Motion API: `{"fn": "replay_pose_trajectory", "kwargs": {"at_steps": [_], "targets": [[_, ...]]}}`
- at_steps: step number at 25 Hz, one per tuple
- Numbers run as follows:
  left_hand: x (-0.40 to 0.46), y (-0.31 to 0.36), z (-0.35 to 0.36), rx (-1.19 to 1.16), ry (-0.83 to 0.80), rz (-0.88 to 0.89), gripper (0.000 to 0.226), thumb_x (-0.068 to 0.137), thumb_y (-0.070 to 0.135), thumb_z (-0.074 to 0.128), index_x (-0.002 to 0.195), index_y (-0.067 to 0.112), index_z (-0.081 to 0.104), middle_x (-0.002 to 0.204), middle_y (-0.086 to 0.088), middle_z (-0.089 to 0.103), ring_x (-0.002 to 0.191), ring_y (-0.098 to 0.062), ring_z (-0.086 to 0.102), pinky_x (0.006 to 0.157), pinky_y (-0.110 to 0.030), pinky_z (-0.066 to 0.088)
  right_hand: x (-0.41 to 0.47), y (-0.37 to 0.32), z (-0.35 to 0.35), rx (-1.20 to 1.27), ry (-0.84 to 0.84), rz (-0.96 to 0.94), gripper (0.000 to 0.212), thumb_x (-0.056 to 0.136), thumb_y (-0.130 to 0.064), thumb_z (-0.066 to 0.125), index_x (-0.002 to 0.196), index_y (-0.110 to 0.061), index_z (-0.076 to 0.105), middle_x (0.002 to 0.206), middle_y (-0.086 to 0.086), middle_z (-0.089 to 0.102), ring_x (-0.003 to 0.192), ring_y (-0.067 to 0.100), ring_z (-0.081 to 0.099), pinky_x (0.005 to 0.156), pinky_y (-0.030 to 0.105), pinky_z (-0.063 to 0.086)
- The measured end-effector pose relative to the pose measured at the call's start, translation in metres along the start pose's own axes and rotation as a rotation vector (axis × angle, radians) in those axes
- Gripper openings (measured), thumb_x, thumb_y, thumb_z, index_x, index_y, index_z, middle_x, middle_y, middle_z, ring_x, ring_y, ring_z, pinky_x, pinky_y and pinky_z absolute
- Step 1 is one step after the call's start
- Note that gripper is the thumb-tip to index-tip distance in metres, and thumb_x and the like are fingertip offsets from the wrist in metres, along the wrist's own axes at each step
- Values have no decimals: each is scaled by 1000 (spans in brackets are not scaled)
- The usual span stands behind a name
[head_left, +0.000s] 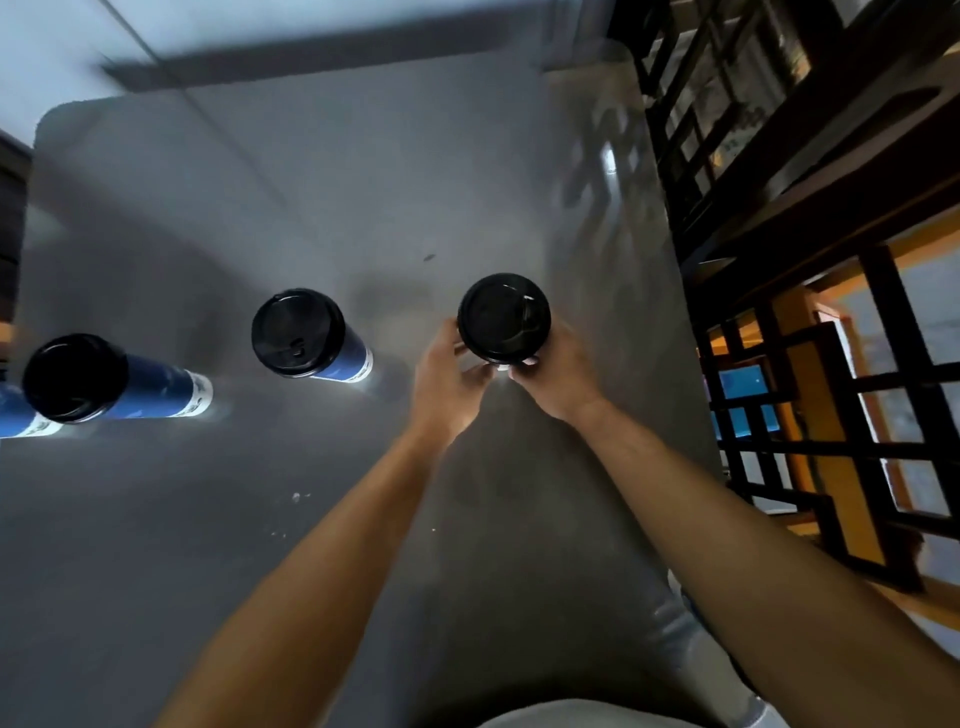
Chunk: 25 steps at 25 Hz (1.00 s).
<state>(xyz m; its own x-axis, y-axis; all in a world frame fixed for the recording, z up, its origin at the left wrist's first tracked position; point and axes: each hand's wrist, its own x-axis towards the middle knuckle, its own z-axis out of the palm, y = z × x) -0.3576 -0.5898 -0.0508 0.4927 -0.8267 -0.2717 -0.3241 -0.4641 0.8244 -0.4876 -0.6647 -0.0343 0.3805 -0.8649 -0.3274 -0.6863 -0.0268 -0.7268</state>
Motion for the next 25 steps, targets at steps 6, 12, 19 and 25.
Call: {"fn": "replay_pose_trajectory", "kwargs": {"at_steps": [6,12,19,25], "targets": [[2,-3,0,-50,-64,-81,70,83,-2,73,142,21,43,126,10,61,116,-8,58,78,0,43,-5,3,0,-35,-70,75,44,79,-8,70,121,-7,56,90,-5,65,88,24,62,71,30,50],[-43,-17,-9,-52,2,-307,71,84,12,75,147,17,41,123,-5,63,115,-19,64,97,-27,45,-50,5,-16,-43,-21,247,88,89,-27,69,159,-6,20,159,18,38,144,34,40,114,39,34],[-153,-22,12,43,-206,-62,29,91,28,70,117,18,66,109,3,74,102,-14,70,82,-18,47,-176,-4,-20,36,121,-10,47,88,-3,59,134,-9,60,133,12,59,121,25,59,106,38,46],[-221,-9,48,2,-423,237,33,91,13,70,123,18,65,123,-5,69,114,-19,67,88,-12,48,-304,52,-20,36,287,-40,14,90,-17,60,101,-21,67,97,-9,63,84,3,62,75,15,49]]}}
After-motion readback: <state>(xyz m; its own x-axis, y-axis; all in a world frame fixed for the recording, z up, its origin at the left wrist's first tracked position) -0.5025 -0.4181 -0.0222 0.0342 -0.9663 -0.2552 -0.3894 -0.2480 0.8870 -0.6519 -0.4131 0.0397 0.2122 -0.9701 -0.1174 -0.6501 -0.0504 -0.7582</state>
